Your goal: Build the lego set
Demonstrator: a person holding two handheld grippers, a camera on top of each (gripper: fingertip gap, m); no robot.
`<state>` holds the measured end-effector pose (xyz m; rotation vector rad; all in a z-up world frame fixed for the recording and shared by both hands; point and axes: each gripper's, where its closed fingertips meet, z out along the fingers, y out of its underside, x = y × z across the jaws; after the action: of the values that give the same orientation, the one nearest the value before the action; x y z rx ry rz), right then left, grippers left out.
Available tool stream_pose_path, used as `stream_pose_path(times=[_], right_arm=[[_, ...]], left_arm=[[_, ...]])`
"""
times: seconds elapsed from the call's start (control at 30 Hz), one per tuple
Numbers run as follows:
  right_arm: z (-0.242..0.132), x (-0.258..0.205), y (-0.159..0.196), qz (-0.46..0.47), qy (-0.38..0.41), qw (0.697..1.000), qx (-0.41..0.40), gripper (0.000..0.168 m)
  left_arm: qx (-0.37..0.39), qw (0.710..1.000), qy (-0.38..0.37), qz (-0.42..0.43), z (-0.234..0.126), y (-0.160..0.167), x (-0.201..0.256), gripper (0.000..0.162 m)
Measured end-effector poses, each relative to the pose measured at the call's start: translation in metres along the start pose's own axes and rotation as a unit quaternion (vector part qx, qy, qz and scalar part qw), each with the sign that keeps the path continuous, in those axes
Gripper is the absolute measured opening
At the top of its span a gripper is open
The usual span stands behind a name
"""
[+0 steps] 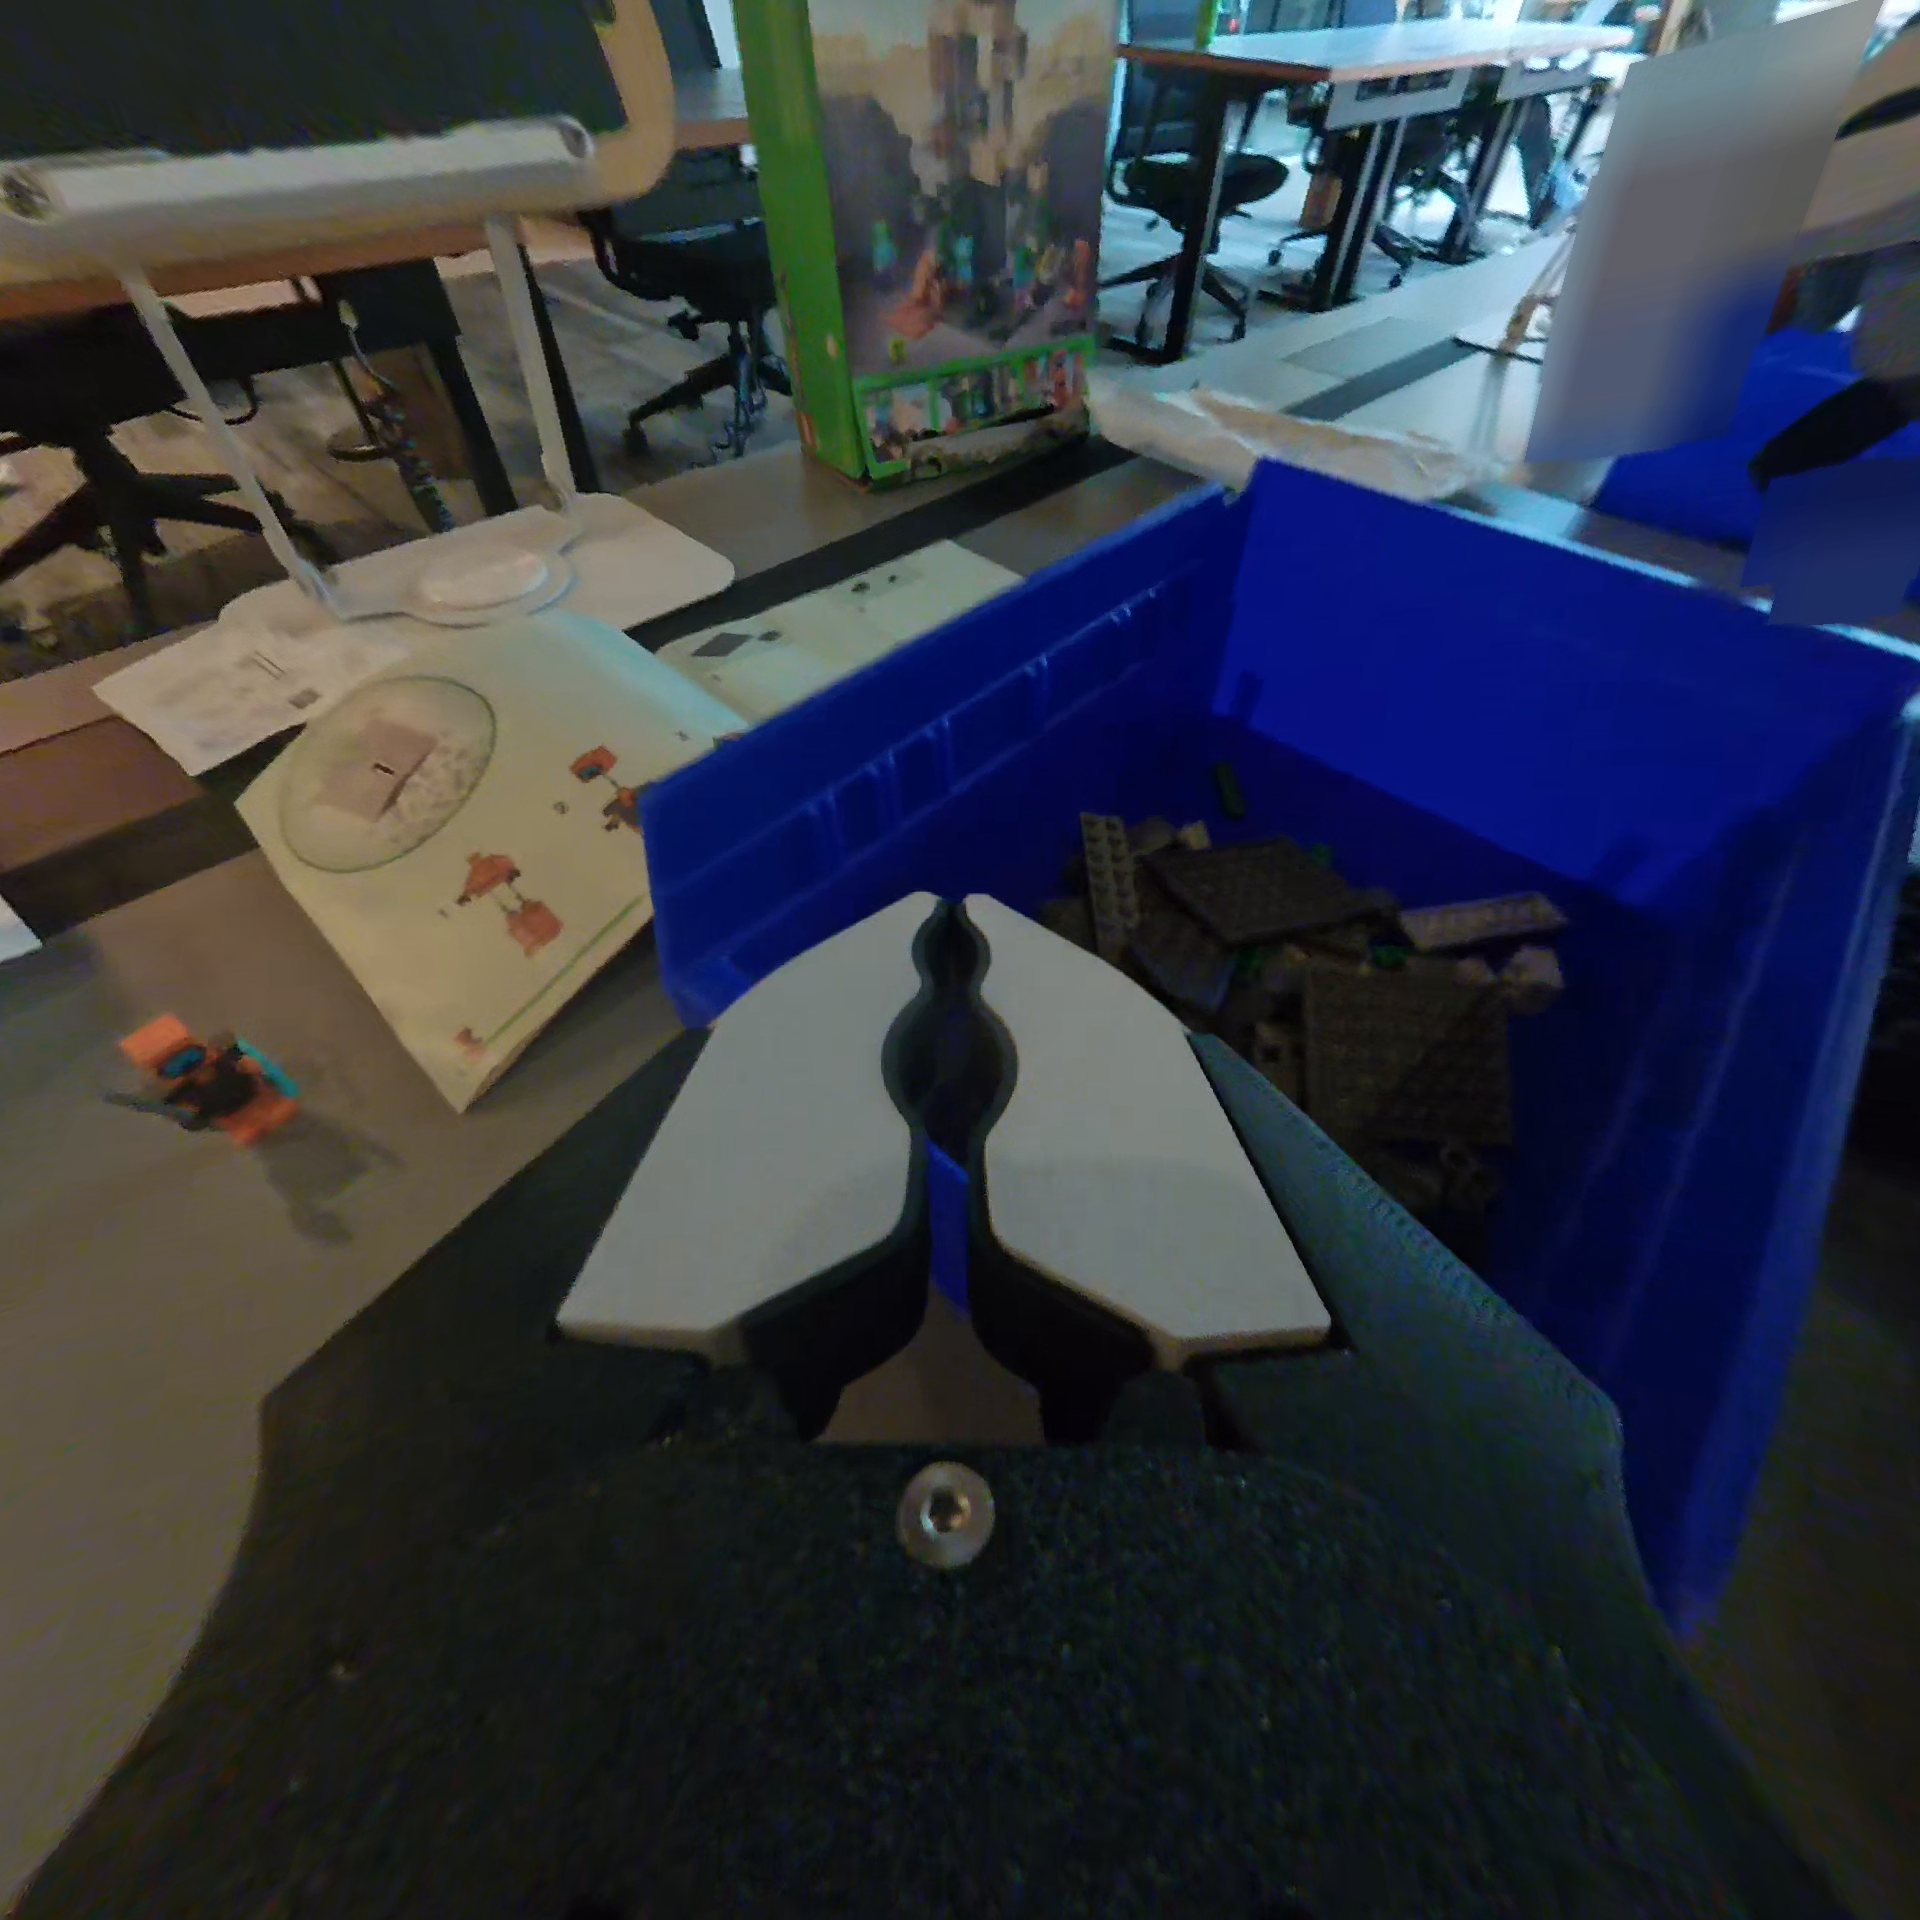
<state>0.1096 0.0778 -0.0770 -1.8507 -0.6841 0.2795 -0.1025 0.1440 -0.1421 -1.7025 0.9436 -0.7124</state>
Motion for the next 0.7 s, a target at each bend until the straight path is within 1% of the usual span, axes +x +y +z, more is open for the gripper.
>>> stream_pose_path(times=[0.1,0.13,0.2,0.23,0.3,0.4,0.47,0.57,0.7], right_arm=[[0.02,0.018,-0.012,0.045,0.015,0.999,0.001,0.0],[0.027,0.029,-0.013,0.06,0.021,0.998,-0.003,0.0],[0.041,0.064,-0.011,0.074,0.06,0.995,-0.018,0.0],[0.048,0.083,-0.007,0.079,0.08,0.993,-0.033,0.0],[0.066,0.114,0.006,0.107,0.092,0.988,-0.065,0.0],[0.099,0.148,0.038,0.138,0.11,0.977,-0.122,0.0],[0.12,0.157,0.062,0.144,0.116,0.969,-0.163,0.0],[0.145,0.153,0.092,0.162,0.101,0.96,-0.204,0.0],[0.157,0.139,0.117,0.156,0.08,0.952,-0.249,0.0]], left_arm=[[-0.005,0.999,-0.031,-0.006,0.004,-0.011,-0.012,0.0],[-0.004,0.999,-0.045,-0.008,0.005,-0.015,-0.018,0.0],[-0.002,0.998,-0.064,-0.019,0.006,-0.023,-0.03,0.0],[0.001,0.997,-0.074,-0.025,0.007,-0.025,-0.036,0.0],[0.006,0.995,-0.096,-0.033,0.007,-0.025,-0.048,0.0],[0.014,0.991,-0.122,-0.052,0.009,-0.015,-0.06,0.0],[0.015,0.989,-0.134,-0.064,0.01,-0.005,-0.067,0.0],[0.013,0.987,-0.146,-0.069,0.012,0.008,-0.074,0.0],[0.003,0.986,-0.149,-0.071,0.014,0.021,-0.078,0.0]])
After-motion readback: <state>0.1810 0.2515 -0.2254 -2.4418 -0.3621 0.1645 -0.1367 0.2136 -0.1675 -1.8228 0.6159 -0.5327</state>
